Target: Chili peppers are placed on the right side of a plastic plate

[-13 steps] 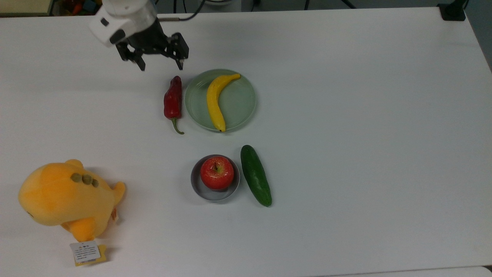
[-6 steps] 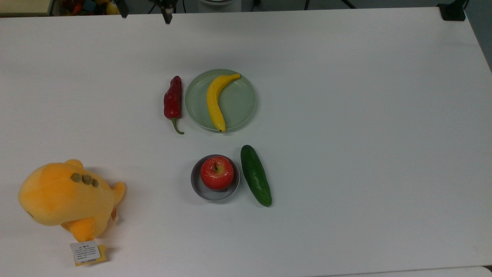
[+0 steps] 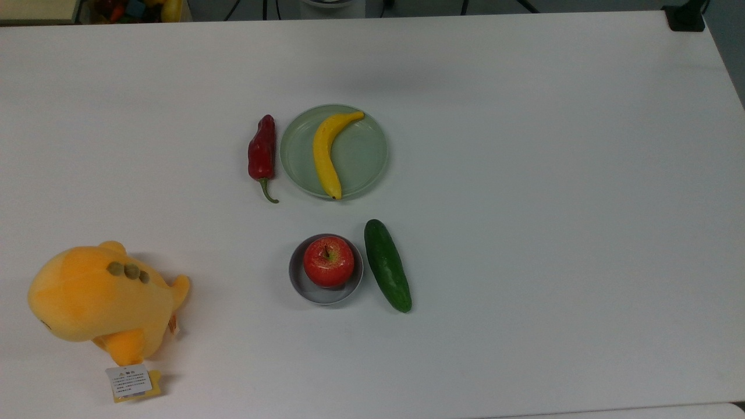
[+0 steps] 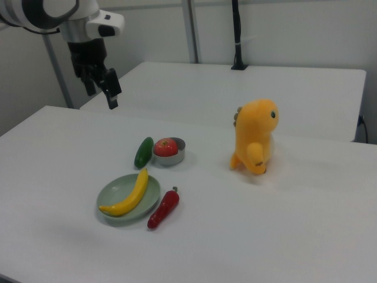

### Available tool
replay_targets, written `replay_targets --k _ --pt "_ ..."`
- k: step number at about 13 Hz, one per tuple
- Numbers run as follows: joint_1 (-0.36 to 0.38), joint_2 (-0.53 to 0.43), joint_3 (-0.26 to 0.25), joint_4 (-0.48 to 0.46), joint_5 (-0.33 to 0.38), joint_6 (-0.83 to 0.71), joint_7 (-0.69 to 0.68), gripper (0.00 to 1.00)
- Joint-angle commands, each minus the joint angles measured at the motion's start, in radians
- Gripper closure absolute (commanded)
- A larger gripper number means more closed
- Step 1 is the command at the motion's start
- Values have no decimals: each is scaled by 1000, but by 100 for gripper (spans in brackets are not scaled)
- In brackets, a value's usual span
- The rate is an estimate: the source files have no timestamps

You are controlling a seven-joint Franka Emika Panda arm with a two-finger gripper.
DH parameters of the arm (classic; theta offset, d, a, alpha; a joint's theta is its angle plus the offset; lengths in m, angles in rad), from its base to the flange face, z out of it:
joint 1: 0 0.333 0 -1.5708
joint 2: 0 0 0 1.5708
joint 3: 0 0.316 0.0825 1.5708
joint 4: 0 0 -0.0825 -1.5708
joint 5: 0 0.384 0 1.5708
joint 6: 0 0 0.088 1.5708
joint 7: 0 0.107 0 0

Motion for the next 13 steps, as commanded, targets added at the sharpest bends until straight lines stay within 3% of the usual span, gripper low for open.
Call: replay_targets --k 1,6,13 --pt "49 -12 6 -47 -20 31 7 0" --pt "56 -9 6 -71 -24 57 -225 0" --pt "55 -9 3 -84 -55 120 -233 0"
